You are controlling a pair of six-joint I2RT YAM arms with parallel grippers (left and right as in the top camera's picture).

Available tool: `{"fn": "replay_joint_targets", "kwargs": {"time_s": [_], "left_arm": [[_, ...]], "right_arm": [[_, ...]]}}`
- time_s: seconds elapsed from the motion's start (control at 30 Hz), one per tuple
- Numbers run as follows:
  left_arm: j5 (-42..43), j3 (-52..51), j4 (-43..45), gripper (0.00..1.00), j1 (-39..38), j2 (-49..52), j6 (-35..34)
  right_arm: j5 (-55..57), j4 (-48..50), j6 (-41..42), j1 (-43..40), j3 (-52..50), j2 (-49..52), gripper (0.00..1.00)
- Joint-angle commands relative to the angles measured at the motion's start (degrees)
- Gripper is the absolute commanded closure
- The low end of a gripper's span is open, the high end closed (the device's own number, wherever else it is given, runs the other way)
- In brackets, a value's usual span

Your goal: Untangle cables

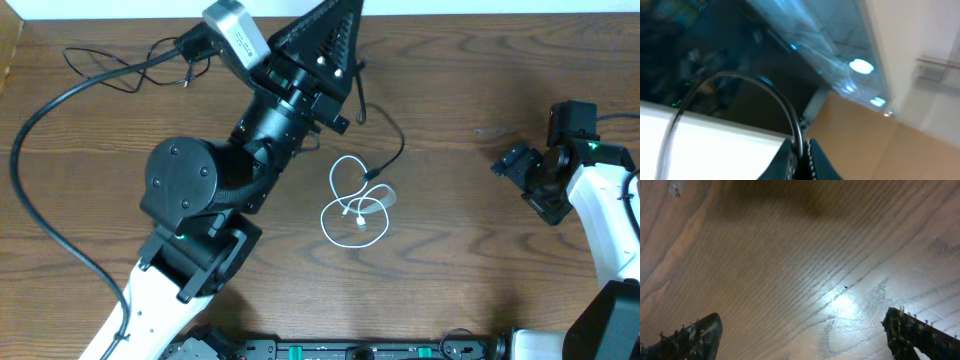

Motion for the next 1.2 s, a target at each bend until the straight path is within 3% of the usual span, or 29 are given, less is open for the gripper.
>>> {"fn": "replay_joint_targets", "kwargs": {"time_s": [0.0, 0.13, 0.37, 0.57, 0.7, 0.87, 1.17], "left_arm": [[-6.75, 0.52, -7.85, 0.92, 0.31, 1.55, 5.70], [-10.86, 0.52, -13.42, 0.93, 0.31, 4.11, 7.08], [-12.46, 0.55, -3.28, 0.92, 2.27, 3.56, 11.74], [-13.88, 0.66, -1.25, 0.92, 8.28, 2.05, 11.76], [-14.01, 0.68, -2.23, 0.92, 15.08, 1.92, 14.14], [-18.53, 0.66, -11.91, 0.92, 27.12, 2.93, 14.27], [-18.53, 0.66, -24.63, 0.92, 46.25, 8.87, 14.27]], "right_arm": [[0.72, -0.02, 0.11, -0.33, 0.04, 0.26, 0.01], [0.72, -0.02, 0.11, -0.33, 0.04, 0.26, 0.01], [0.72, 0.00, 0.11, -0.33, 0.04, 0.26, 0.01], [0.72, -0.02, 0.11, -0.33, 0.04, 0.26, 0.01], [0.72, -0.02, 0.11, -0.33, 0.04, 0.26, 0.01], [0.72, -0.02, 0.11, -0.33, 0.04, 0.26, 0.01], [0.72, -0.02, 0.11, -0.35, 0.04, 0.26, 0.01]]}}
